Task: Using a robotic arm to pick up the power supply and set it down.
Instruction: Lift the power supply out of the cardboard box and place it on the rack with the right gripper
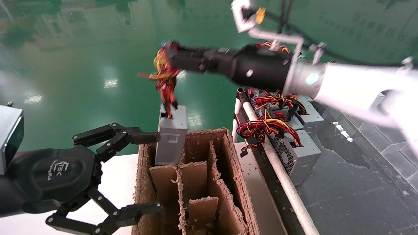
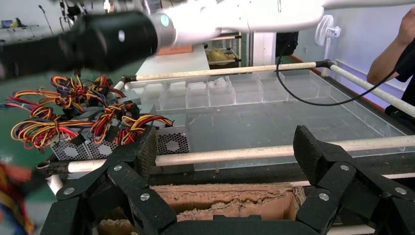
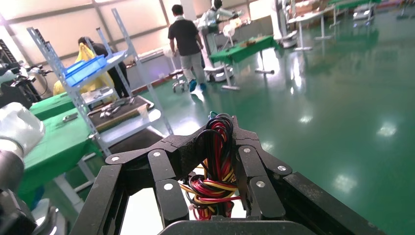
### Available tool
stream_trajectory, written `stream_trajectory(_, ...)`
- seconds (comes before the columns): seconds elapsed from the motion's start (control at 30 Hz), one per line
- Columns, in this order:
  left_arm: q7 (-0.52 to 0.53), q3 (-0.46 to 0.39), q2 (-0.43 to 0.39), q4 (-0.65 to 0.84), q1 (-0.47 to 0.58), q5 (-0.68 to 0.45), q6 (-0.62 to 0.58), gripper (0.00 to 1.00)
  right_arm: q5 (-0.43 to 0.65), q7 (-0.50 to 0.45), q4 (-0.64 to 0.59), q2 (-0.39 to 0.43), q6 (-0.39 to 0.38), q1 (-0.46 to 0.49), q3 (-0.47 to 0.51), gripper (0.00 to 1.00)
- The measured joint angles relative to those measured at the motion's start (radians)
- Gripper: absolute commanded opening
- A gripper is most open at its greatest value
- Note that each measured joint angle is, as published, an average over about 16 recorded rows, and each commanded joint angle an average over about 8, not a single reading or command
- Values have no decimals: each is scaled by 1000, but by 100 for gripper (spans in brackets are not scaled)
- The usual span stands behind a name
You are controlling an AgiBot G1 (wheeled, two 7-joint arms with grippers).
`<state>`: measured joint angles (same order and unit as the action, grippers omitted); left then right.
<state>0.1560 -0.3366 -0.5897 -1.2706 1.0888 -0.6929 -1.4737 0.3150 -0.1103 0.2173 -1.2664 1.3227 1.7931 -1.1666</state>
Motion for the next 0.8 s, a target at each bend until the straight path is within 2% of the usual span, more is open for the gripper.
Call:
stream_trajectory(0.37,0,0,0,0,0,0,0,100,-11,-39,-90,54,89,145,13,0)
stream_trajectory(0.8,0,0,0,0,0,0,0,100,-14,-81,-202,185,111,278,19,0)
